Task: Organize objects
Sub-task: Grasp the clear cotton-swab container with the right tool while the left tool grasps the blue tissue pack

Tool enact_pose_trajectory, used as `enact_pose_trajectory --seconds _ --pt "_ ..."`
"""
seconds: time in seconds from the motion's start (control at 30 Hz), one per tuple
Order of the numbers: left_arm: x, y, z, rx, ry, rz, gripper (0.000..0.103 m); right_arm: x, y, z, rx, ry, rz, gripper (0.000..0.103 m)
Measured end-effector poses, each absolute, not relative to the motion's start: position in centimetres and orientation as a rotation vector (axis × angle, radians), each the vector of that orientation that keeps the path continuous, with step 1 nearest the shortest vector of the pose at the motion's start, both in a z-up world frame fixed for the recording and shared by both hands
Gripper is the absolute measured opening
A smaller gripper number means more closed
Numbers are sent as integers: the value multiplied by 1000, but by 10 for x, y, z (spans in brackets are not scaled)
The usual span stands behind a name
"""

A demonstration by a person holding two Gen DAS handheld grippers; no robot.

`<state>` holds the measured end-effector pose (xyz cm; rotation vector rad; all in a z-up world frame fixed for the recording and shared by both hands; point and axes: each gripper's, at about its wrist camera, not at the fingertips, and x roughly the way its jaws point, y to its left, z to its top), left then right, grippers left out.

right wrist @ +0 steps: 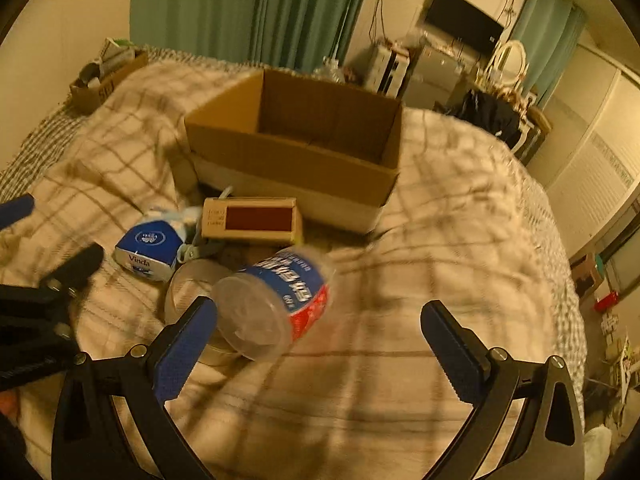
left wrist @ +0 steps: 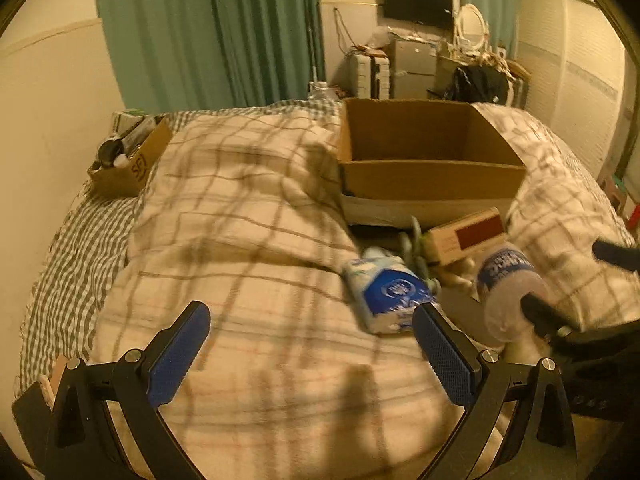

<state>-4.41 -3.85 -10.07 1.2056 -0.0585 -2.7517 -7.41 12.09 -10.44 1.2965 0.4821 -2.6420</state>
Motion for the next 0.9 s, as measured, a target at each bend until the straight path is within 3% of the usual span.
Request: enact_pose_trajectory --seconds 0.37,0.4,0.47,0.67,0.9 --pt "-47 -56 -110 1233 29 -2735 103 -98 93 -148 1450 556 -2588 101" --pt "-48 -55 -110 1233 26 -2735 103 -99 93 -150 1449 557 -2590 100" --pt "-47 -53 -111 1228 11 -2742 103 -99 93 -152 1460 572 -2570 77" --pt "-47 -41 -110 1236 -27 -2763 103 -86 97 -130 1362 578 -2584 68" --pt "-65 -14 -121 1363 -29 -2782 103 -75 118 -85 1208 560 -2663 64"
